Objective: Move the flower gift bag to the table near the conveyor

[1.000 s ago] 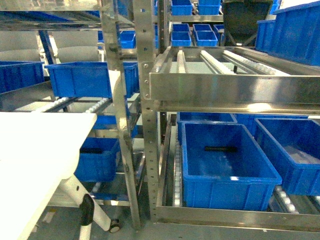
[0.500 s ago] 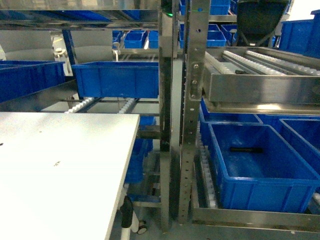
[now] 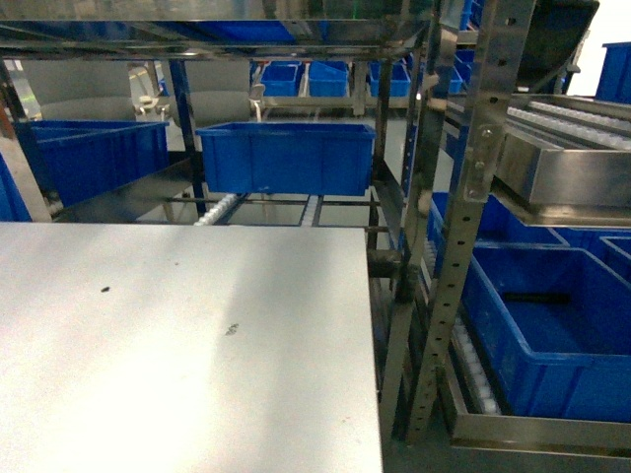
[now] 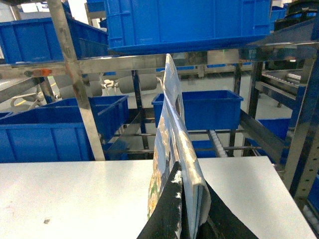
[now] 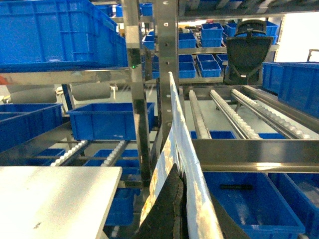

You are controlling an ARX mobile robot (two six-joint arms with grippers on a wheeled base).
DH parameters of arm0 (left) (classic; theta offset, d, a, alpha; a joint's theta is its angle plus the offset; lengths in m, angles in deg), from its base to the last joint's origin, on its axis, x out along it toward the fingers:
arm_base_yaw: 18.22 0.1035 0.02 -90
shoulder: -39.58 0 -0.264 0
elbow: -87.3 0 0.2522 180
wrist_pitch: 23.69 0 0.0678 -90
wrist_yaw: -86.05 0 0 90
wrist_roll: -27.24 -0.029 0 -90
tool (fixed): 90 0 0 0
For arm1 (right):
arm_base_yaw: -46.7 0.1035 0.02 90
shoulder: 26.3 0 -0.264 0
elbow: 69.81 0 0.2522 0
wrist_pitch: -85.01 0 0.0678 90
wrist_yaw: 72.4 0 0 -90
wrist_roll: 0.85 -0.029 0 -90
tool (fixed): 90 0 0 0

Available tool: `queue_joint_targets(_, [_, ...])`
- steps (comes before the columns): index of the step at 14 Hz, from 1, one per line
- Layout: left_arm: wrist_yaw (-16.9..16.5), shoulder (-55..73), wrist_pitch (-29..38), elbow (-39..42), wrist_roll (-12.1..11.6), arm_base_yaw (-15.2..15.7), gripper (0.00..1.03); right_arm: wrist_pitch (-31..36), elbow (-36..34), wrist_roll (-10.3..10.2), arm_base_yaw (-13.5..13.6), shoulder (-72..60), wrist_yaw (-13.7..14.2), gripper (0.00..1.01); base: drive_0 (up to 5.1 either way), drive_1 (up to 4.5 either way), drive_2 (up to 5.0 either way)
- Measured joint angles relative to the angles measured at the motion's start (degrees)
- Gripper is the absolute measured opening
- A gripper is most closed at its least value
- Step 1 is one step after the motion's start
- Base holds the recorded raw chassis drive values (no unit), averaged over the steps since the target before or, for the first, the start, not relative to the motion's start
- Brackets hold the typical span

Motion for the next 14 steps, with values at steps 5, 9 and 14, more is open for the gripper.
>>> queue_joint_targets(5, [0.0,0.0,0.0,0.0,0.0,0.0,0.02,0.1,0.0,0.0,0.0,0.1,0.0,0.02,-5.0,2.48,2.5])
queue_joint_targets(9, [0.0,0.0,0.1,0.0,0.0,0.0,0.02,0.1,0.0,0.0,0.0,0.0,0.0,0.02,-5.0,2.43,2.4])
queue_joint_targets(14, [0.0,-0.1,0.1,0.0,0.0,0.0,0.02,0.0,0.0,0.0,0.0,0.0,0.0,0.02,-5.0,2.43,2.4])
